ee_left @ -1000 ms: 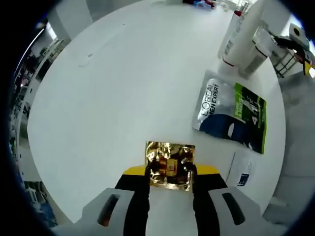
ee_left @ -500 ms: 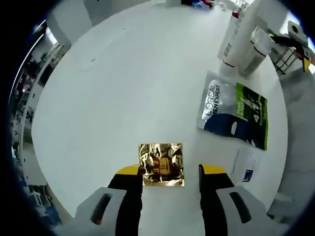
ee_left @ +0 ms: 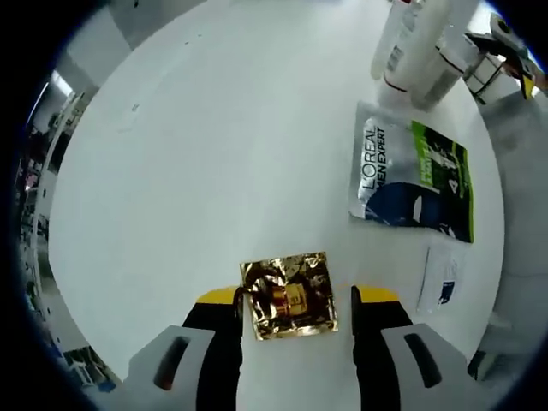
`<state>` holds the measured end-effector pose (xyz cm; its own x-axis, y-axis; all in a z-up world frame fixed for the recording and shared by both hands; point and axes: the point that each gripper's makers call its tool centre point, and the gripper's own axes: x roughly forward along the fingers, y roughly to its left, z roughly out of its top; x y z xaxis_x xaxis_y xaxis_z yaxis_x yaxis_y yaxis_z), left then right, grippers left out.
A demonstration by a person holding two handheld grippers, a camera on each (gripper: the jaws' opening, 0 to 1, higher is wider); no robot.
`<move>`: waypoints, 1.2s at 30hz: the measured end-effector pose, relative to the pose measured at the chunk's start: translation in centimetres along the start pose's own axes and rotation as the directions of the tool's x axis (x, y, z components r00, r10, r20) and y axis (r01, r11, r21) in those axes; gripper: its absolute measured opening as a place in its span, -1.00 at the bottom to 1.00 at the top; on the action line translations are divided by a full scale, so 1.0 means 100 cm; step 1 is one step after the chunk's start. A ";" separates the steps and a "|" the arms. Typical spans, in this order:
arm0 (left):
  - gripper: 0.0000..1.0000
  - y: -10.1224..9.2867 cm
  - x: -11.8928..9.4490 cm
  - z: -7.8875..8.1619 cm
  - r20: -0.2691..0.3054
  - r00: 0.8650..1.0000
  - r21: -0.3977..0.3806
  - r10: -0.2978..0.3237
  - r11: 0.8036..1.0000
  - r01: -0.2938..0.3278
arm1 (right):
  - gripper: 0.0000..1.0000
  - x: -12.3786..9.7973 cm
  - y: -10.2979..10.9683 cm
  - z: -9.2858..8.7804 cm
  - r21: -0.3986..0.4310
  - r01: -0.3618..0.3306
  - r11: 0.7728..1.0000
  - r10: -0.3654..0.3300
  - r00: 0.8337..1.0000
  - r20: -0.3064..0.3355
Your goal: Arrange the skincare products in the storage area until every visible bottle or jar stands upright without overlapping.
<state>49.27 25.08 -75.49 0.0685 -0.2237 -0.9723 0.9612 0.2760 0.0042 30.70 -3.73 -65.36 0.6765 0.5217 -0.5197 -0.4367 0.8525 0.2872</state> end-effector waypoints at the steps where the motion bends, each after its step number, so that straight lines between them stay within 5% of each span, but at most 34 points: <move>1: -0.05 0.000 0.000 0.000 -0.002 1.000 0.001 0.000 1.000 0.000 | 0.99 0.000 0.000 -0.001 0.001 0.000 1.000 0.000 1.000 -0.001; 8: -0.09 0.002 0.000 0.000 -0.007 1.000 -0.001 0.001 1.000 -0.001 | 0.99 0.000 0.001 -0.001 0.002 0.000 1.000 0.000 1.000 -0.002; 11: -0.27 0.001 -0.002 0.003 0.011 1.000 -0.001 -0.001 1.000 0.001 | 0.99 0.001 0.000 0.000 -0.002 -0.002 1.000 0.002 1.000 0.000; 36: -0.27 -0.040 -0.016 0.010 -0.013 0.999 0.099 -0.041 0.994 0.042 | 0.99 -0.001 0.001 0.004 -0.012 -0.006 1.000 0.006 1.000 0.011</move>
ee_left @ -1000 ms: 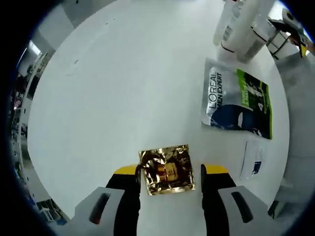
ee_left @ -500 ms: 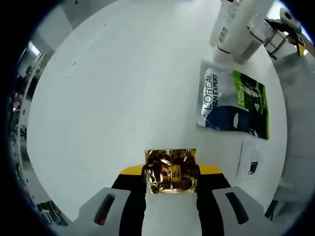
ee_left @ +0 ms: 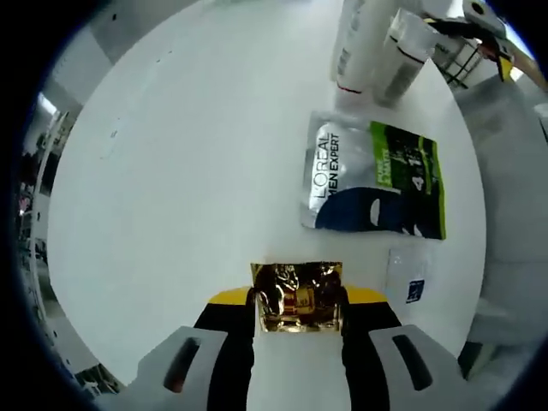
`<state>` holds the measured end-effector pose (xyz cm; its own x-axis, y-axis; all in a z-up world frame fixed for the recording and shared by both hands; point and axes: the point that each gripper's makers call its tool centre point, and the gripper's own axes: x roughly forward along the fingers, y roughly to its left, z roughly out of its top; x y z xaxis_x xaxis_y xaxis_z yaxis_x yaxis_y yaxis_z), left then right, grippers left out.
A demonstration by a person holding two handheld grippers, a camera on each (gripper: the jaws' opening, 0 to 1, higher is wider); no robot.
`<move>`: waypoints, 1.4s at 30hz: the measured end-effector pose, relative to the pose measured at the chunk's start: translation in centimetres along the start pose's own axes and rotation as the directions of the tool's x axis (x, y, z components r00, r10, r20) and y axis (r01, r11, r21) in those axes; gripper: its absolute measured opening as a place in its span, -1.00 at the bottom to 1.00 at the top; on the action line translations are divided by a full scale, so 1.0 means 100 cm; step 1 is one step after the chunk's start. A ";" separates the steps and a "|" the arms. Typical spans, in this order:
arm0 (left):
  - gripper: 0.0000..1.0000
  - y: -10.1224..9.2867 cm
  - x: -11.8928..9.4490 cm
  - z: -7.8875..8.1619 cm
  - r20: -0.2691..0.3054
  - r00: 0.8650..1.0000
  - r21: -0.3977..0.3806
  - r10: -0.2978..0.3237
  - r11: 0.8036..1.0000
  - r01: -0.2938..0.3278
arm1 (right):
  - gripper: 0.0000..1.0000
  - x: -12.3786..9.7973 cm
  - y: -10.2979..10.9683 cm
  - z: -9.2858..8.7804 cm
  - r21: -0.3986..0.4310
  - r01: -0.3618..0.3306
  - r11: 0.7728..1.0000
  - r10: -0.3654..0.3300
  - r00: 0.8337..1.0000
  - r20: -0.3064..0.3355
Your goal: Arrange the skincare products in the storage area until every visible bottle or jar stands upright without overlapping.
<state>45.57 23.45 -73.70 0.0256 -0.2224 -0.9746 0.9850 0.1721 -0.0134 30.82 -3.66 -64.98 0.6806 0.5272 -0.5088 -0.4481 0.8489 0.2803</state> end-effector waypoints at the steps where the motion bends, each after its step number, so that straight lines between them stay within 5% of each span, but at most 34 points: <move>1: -0.27 -0.002 0.000 0.001 -0.001 1.000 0.004 -0.001 1.000 0.001 | 0.99 0.000 0.000 0.000 0.000 -0.001 1.000 0.001 1.000 0.000; 11: -0.27 -0.022 0.012 0.006 -0.014 1.000 0.038 -0.018 0.999 0.018 | 0.99 -0.002 0.001 0.002 -0.002 0.000 1.000 0.001 1.000 0.004; 38: -0.26 -0.022 0.015 0.006 -0.013 1.000 0.050 0.018 0.999 -0.017 | 0.99 -0.004 0.004 0.001 -0.004 0.003 1.000 -0.003 1.000 0.007; 42: -0.11 -0.023 0.015 0.005 -0.020 1.000 0.060 0.019 0.998 -0.018 | 0.99 -0.005 0.004 0.003 -0.007 0.002 1.000 -0.002 1.000 0.012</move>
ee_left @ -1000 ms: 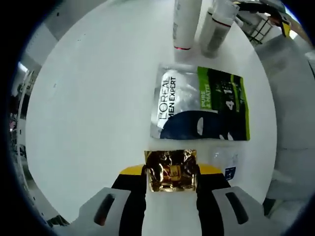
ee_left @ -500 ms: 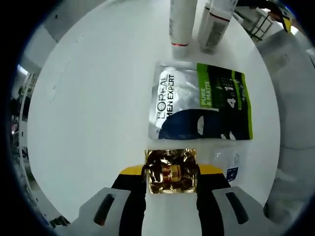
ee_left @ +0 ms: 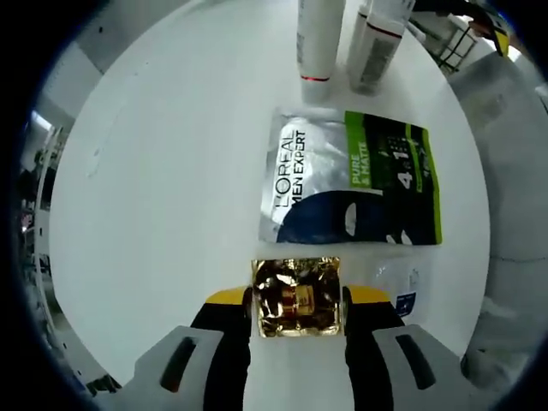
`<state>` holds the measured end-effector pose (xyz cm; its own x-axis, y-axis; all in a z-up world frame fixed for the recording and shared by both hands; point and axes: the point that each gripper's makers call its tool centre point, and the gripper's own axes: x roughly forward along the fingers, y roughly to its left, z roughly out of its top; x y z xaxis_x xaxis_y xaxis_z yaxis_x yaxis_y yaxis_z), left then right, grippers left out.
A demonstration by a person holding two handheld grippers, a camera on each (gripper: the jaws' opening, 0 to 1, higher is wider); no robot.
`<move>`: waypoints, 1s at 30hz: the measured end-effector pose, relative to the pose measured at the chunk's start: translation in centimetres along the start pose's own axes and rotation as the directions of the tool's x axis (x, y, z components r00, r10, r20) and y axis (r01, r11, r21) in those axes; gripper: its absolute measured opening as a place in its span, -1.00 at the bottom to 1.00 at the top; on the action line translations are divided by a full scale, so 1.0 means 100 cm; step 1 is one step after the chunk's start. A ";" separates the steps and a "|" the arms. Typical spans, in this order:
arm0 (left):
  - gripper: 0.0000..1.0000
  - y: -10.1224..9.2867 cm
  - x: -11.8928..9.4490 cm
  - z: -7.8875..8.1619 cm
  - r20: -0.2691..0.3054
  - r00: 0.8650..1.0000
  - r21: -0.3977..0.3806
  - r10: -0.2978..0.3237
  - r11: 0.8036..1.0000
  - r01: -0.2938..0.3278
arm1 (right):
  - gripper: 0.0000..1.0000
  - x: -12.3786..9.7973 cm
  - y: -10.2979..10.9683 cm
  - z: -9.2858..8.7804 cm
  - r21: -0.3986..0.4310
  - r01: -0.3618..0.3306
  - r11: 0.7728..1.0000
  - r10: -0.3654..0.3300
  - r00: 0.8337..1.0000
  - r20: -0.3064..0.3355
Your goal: Arrange the skincare products in the storage area until every visible bottle or jar stands upright without overlapping.
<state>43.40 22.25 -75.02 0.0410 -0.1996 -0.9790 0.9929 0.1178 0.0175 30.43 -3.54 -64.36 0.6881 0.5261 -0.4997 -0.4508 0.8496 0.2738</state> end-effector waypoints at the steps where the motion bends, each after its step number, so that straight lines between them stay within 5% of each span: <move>1: -0.07 -0.001 0.000 0.000 0.001 1.000 0.003 0.000 1.000 0.000 | 0.99 0.000 0.000 0.000 -0.001 0.000 1.000 0.000 1.000 0.000; 18: -0.02 -0.002 -0.028 0.009 0.078 0.996 -0.058 0.037 0.998 -0.033 | 0.99 -0.011 0.006 0.009 -0.038 0.005 0.999 -0.004 1.000 0.027; 24: 0.06 -0.007 -0.053 0.024 0.227 0.973 -0.197 0.042 0.980 0.004 | 0.99 -0.012 0.011 0.015 -0.056 0.001 0.998 0.001 0.999 0.038; 30: 0.29 -0.012 -0.079 0.024 0.283 0.953 -0.237 0.108 0.971 -0.040 | 0.99 -0.013 0.018 0.018 -0.075 -0.003 0.997 0.007 0.999 0.046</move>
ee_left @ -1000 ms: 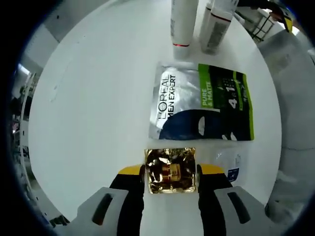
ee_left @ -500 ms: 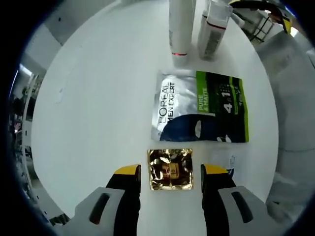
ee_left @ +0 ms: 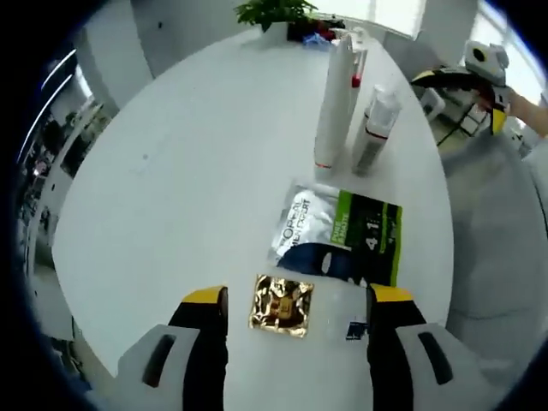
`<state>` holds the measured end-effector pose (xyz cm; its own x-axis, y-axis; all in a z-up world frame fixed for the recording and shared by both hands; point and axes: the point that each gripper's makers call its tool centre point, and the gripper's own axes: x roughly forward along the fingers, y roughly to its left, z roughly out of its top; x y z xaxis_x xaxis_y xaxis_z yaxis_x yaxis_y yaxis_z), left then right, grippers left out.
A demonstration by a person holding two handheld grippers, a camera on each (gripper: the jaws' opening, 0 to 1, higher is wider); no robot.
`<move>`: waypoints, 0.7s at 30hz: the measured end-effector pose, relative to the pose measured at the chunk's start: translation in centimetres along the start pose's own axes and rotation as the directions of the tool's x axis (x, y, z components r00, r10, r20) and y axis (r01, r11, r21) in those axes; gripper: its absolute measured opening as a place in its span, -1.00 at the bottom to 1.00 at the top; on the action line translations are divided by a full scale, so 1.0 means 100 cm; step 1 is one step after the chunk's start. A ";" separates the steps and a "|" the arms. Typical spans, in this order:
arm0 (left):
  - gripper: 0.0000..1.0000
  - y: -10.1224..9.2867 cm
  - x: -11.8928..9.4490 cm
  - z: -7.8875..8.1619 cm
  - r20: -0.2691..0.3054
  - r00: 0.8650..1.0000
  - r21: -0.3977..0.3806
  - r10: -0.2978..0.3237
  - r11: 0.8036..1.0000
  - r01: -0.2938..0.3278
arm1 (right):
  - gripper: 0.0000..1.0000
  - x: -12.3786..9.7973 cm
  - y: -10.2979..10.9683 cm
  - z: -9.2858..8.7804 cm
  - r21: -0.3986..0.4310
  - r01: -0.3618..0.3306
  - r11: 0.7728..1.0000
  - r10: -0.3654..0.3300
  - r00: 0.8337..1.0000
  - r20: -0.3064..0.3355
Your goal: Arrange the skincare products in the storage area until every visible bottle or jar stands upright without overlapping.
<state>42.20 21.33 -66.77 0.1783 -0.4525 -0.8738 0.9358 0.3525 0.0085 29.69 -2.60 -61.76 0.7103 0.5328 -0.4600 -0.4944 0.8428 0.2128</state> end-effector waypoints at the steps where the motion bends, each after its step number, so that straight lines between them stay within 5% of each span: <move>1: 0.31 -0.002 -0.003 0.000 0.008 1.000 0.001 0.005 1.000 -0.005 | 0.99 0.000 0.001 0.000 -0.001 -0.001 1.000 0.001 1.000 0.001; 15: 0.49 -0.027 -0.043 -0.018 0.085 0.989 -0.099 0.121 0.989 -0.113 | 0.99 -0.008 0.010 0.004 -0.030 -0.022 0.999 0.022 1.000 0.012; 21: 0.54 -0.033 -0.058 -0.023 0.136 0.971 -0.204 0.199 0.964 -0.169 | 0.99 -0.010 0.011 0.003 -0.039 -0.021 0.999 0.022 1.000 0.007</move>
<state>37.42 24.70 -62.86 0.4004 -0.4808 -0.7801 0.8101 0.5835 0.0562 28.60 -2.20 -60.85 0.7031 0.5514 -0.4490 -0.5287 0.8276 0.1885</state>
